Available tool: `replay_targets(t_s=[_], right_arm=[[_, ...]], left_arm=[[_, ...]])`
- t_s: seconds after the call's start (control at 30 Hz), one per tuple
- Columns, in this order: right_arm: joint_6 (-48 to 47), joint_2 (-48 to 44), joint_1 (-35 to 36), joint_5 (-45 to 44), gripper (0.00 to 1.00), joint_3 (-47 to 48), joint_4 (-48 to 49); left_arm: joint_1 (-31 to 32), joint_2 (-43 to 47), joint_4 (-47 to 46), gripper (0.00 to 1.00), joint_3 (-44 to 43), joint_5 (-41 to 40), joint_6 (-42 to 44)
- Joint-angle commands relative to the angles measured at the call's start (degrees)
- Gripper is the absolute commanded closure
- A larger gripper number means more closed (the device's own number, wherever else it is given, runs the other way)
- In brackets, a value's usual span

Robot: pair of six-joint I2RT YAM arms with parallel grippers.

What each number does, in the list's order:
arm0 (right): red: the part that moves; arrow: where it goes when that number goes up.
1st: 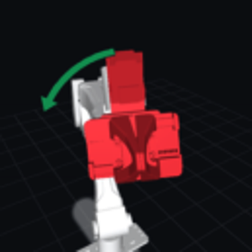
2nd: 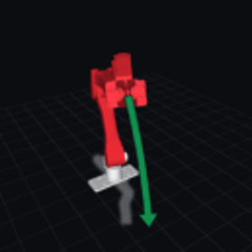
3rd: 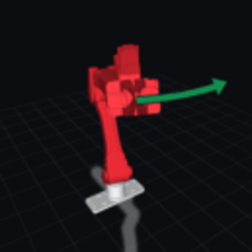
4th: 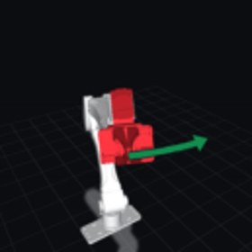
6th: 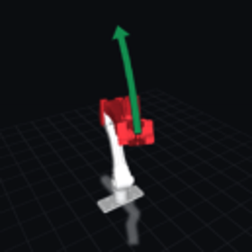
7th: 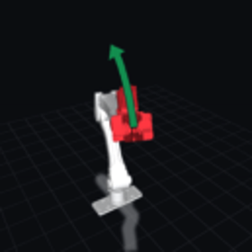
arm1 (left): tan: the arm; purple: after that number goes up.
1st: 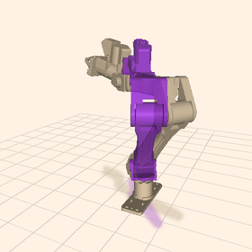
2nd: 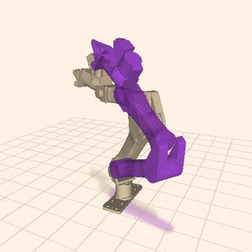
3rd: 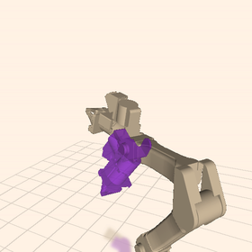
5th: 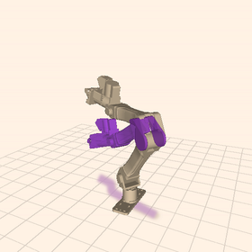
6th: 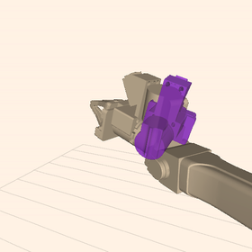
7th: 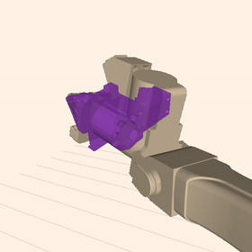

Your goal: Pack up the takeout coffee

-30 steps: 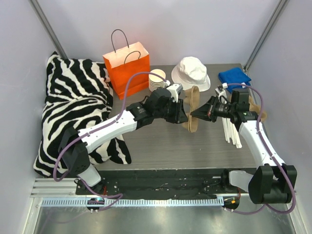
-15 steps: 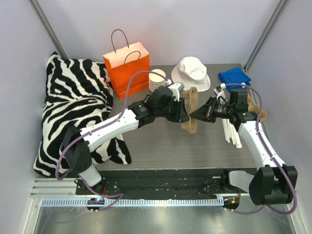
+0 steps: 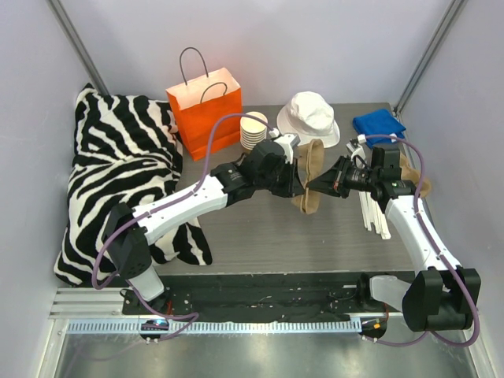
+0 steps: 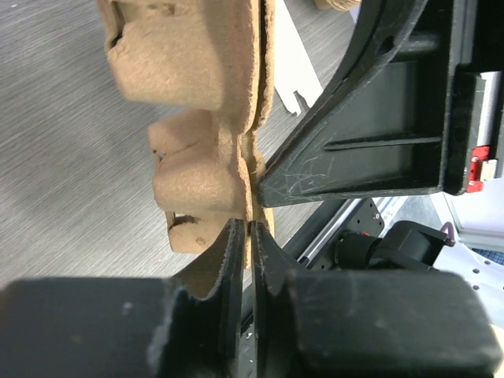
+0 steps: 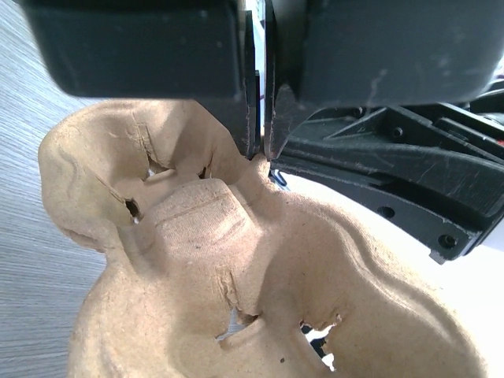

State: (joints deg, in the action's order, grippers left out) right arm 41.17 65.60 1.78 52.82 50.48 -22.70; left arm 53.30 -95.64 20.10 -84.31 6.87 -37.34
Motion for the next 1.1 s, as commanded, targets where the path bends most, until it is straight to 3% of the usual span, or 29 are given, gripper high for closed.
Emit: replay_targets(t_s=[0.0, 0.57, 0.63, 0.67, 0.77, 1.07], right_arm=[[2.3, -1.3, 0.6, 4.0, 0.99, 1.6, 2.4], [-5.1, -0.3, 0.5, 0.4, 0.99, 3.3, -2.6], [-6.4, -0.4, 0.5, -0.2, 0.99, 3.5, -3.2], [-7.1, -0.5, 0.6, -0.3, 0.99, 3.7, -4.3], [-9.6, -0.7, 0.6, -1.1, 0.99, 4.2, -6.4], [-16.1, -0.9, 0.6, -4.6, 0.99, 5.1, -11.7]], left_arm=[[-0.7, -1.0, 2.5, 0.97, -1.2, -5.9, 0.1], [-4.3, 3.3, -0.7, 1.0, 4.7, 1.7, -4.1], [-4.3, 4.0, -1.6, 0.91, 4.9, 2.7, -3.8], [-4.3, 4.3, -1.8, 0.81, 4.9, 2.9, -3.5], [-4.3, 5.7, -1.7, 0.69, 4.9, 2.4, -2.6], [-5.1, 6.4, 0.4, 0.58, 5.6, 1.8, -2.7]])
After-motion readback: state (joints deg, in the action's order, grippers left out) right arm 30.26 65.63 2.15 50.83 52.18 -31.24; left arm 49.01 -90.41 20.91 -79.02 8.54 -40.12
